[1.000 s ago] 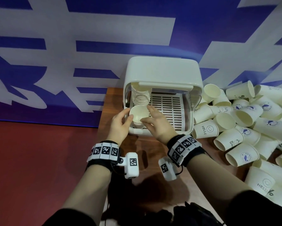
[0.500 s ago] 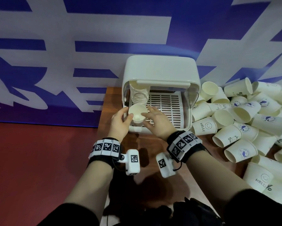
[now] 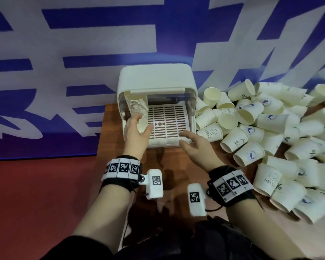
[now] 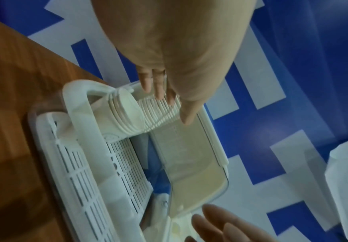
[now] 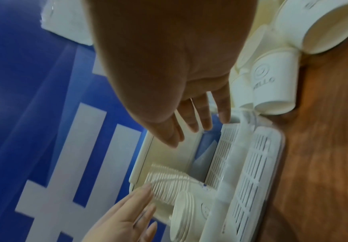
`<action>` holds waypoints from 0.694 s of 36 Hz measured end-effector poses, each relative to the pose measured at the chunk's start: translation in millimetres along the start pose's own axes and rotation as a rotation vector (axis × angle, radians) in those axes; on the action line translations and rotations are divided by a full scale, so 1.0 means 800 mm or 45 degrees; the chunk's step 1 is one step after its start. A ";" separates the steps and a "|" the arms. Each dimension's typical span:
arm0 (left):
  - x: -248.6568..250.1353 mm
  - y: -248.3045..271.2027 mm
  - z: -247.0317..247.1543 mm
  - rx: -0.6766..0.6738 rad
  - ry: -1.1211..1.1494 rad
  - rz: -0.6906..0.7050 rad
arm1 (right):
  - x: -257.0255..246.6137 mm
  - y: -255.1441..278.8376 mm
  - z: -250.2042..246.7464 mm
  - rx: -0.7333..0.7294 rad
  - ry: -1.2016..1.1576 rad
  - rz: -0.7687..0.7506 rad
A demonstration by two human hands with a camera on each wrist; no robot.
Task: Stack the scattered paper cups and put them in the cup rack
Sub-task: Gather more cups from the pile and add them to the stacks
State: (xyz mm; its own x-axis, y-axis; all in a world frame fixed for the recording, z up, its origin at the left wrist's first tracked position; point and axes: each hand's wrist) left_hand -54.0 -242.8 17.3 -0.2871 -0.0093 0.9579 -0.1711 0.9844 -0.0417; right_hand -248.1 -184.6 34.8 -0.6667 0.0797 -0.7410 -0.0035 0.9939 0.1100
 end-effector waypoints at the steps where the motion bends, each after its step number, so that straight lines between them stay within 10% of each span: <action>1: 0.003 0.005 0.008 -0.024 0.010 0.001 | 0.006 0.006 -0.007 0.007 0.015 0.028; 25: 0.062 0.139 0.229 -0.865 -0.125 -0.145 | 0.189 0.131 -0.174 0.299 0.340 0.793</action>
State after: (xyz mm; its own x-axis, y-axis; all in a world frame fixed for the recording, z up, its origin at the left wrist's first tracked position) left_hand -259.6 -166.4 8.5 -0.3919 -0.1032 0.9142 0.4132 0.8681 0.2751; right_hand -452.9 -79.0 26.9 -0.6525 0.6459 -0.3964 0.5775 0.7625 0.2917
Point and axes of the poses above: each hand's wrist, its own y-axis away from the middle knuckle, its own z-axis out of the palm, x = y × z, and after that the axes turned 11 degrees about y, right-handed
